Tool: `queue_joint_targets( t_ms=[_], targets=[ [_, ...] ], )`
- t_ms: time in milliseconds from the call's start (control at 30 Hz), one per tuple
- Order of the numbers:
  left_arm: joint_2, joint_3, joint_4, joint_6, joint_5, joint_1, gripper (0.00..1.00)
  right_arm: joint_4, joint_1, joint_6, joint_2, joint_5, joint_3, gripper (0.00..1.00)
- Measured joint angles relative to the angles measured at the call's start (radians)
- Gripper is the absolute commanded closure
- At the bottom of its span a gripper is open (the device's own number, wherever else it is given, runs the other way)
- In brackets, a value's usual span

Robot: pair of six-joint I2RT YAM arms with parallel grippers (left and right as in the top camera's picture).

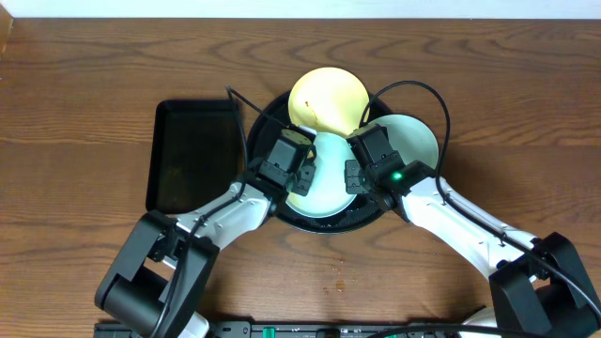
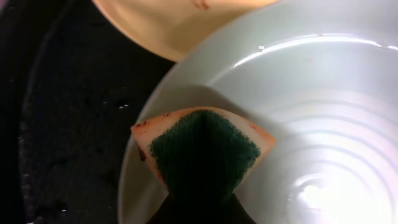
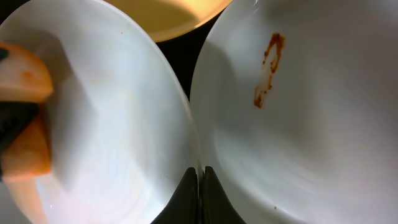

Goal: Clean dirty plates on tray and stack at the side

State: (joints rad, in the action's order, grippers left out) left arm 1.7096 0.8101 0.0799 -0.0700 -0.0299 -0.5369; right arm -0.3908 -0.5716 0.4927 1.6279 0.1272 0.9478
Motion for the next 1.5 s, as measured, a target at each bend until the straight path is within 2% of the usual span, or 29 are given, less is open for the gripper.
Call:
queue_joint_targets(
  t_ms=[567,1233,1500],
  targets=[
    [0.006,0.000,0.046,0.000,0.000,0.007,0.91,0.000,0.000,0.000,0.000,0.000,0.000,0.99],
    [0.067,-0.002,0.225,0.023,-0.003,0.015,0.91,0.000,0.000,0.000,0.000,0.000,0.000,0.99],
    [0.068,-0.003,0.355,0.023,-0.003,0.022,0.91,0.001,0.000,0.000,0.000,0.000,0.000,0.99]
  ],
)
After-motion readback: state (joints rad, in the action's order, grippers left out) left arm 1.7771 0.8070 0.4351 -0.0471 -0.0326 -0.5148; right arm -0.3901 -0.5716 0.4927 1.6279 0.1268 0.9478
